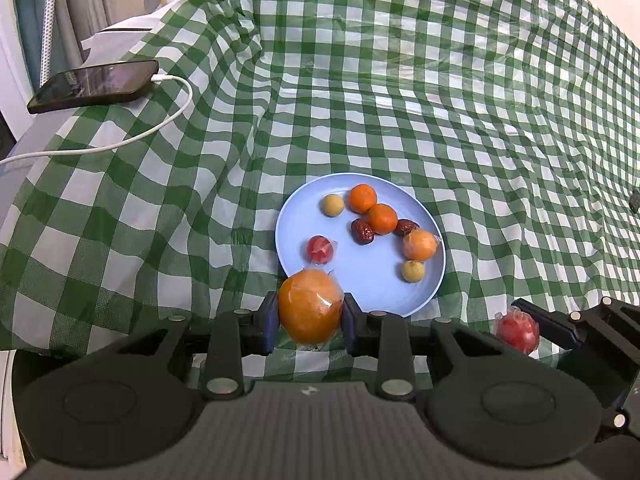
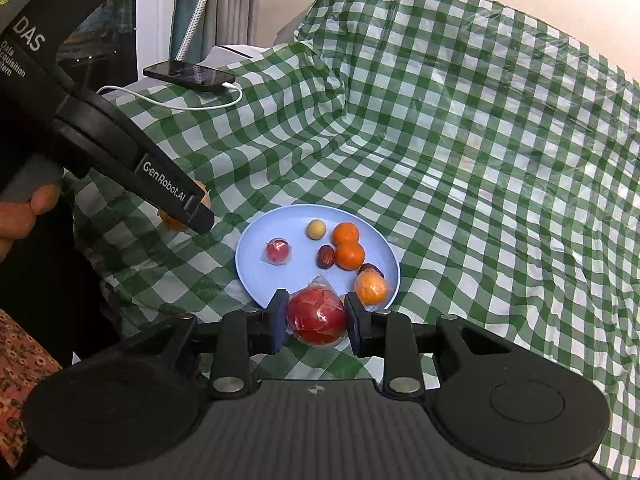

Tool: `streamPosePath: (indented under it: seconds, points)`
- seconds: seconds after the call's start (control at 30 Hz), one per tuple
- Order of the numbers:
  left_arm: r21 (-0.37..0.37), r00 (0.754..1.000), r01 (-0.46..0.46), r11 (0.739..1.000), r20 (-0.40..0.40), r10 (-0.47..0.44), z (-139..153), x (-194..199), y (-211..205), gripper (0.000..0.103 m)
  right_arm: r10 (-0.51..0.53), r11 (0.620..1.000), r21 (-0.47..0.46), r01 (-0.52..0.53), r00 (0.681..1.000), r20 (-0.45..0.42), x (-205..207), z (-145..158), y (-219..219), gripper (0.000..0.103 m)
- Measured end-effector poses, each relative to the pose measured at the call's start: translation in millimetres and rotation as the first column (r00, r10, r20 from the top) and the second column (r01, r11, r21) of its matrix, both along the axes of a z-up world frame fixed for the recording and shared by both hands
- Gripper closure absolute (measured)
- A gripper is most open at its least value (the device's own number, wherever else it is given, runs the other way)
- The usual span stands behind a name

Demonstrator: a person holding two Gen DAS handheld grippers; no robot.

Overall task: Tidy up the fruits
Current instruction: 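Carry the orange and red wrapped fruit over the blue plate with both tools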

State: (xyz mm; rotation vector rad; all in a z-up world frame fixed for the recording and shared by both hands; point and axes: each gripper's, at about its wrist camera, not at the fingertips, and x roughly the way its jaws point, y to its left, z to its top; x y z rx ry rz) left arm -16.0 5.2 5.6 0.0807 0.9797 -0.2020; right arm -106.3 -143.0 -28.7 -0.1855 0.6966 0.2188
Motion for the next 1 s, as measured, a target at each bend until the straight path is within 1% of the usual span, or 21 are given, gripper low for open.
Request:
streamPosePath:
  seconds: [0.23, 0.37, 0.5, 0.67, 1.0]
  points:
    - [0.010, 1.000, -0.007, 1.000, -0.006, 0.007, -2.6, 14.3, -0.7, 0.068, 0.003, 1.000, 0.000, -0.003, 1.000, -0.014, 5.6, -4.4, -1.5, 0.071]
    - [0.009, 1.000, -0.002, 1.000, -0.009, 0.002, -4.2, 25.6, -4.1, 0.068, -0.016, 1.000, 0.003, 0.016, 0.999, -0.033, 14.7, -8.3, -6.2, 0.071]
    - [0.027, 1.000, 0.016, 1.000, -0.007, -0.016, -8.2, 36.2, -10.4, 0.068, -0.020, 1.000, 0.003, 0.020, 0.998, -0.053, 27.6, -14.7, -7.6, 0.071]
    - [0.059, 0.999, 0.031, 0.998, -0.041, -0.028, -19.7, 56.6, -18.9, 0.068, -0.026, 1.000, 0.014, 0.027, 0.997, -0.073, 48.5, -24.2, -7.1, 0.071]
    - [0.094, 0.995, 0.054, 0.994, -0.094, -0.045, -42.8, 95.4, -31.5, 0.068, -0.046, 0.998, 0.035, 0.050, 0.992, -0.116, 93.4, -43.5, -12.5, 0.071]
